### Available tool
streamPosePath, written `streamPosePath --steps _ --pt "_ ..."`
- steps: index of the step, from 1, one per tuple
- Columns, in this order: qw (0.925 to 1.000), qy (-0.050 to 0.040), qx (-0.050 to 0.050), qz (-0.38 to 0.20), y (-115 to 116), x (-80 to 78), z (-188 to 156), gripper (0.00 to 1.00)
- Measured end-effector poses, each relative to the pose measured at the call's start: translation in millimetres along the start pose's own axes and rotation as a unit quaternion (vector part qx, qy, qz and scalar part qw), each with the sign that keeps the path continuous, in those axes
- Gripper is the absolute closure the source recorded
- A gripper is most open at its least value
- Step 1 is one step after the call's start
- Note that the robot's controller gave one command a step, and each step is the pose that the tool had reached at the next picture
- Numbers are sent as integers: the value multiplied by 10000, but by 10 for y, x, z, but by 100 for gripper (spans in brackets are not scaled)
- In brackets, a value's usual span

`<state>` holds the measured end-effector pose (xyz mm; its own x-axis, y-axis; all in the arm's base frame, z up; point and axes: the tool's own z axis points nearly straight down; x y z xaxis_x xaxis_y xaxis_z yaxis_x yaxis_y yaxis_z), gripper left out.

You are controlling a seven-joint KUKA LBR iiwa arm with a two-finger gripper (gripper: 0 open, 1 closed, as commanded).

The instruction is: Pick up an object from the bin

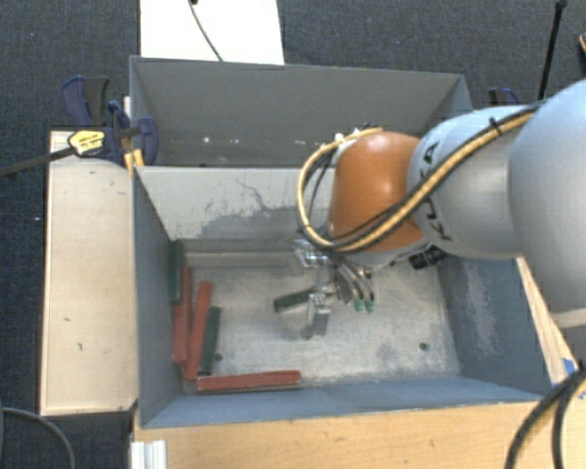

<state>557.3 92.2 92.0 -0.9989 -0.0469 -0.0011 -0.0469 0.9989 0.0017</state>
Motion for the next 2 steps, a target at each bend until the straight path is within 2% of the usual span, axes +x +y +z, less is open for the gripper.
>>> streamPosePath --steps 1,2 --pt "10000 0 0 10 0 0 0 100" --pt "10000 0 0 15 0 0 0 0"
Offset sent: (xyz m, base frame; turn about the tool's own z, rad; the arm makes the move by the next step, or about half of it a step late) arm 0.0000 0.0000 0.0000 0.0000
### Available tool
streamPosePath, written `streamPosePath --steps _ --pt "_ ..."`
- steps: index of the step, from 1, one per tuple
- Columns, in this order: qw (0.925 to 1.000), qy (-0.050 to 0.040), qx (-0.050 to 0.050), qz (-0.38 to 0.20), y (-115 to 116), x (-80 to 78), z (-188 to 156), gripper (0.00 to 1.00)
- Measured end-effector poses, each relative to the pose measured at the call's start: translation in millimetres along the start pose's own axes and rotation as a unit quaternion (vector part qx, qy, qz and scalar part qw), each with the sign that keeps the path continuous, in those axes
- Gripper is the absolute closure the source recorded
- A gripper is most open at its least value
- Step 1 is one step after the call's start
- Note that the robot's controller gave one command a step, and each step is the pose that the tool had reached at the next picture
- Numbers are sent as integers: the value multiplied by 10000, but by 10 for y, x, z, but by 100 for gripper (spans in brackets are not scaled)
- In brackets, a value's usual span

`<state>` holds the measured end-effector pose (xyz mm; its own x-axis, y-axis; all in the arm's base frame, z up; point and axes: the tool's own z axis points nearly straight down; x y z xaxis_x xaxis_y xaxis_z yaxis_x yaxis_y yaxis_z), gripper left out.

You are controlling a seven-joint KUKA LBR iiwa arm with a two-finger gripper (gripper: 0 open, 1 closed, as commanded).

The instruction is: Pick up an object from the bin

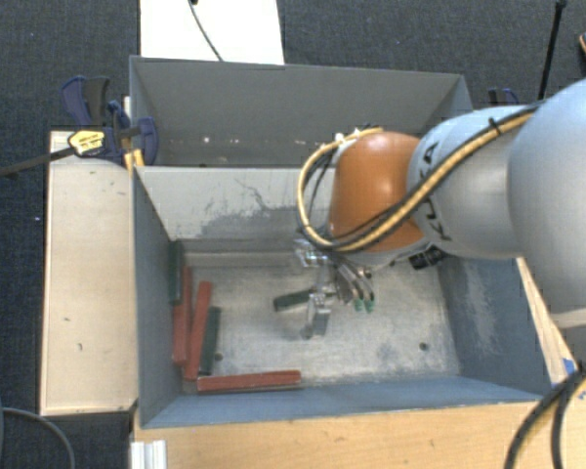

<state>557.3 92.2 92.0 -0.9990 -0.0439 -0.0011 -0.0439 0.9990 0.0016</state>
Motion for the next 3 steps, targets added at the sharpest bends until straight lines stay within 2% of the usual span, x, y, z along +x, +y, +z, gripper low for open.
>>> streamPosePath --steps 1,2,3 --pt "9922 17 11 1243 -196 -68 221 0" --pt "9923 10 8 1238 -191 -72 213 100" --pt "9878 -41 -3 1554 -265 183 -1186 100"
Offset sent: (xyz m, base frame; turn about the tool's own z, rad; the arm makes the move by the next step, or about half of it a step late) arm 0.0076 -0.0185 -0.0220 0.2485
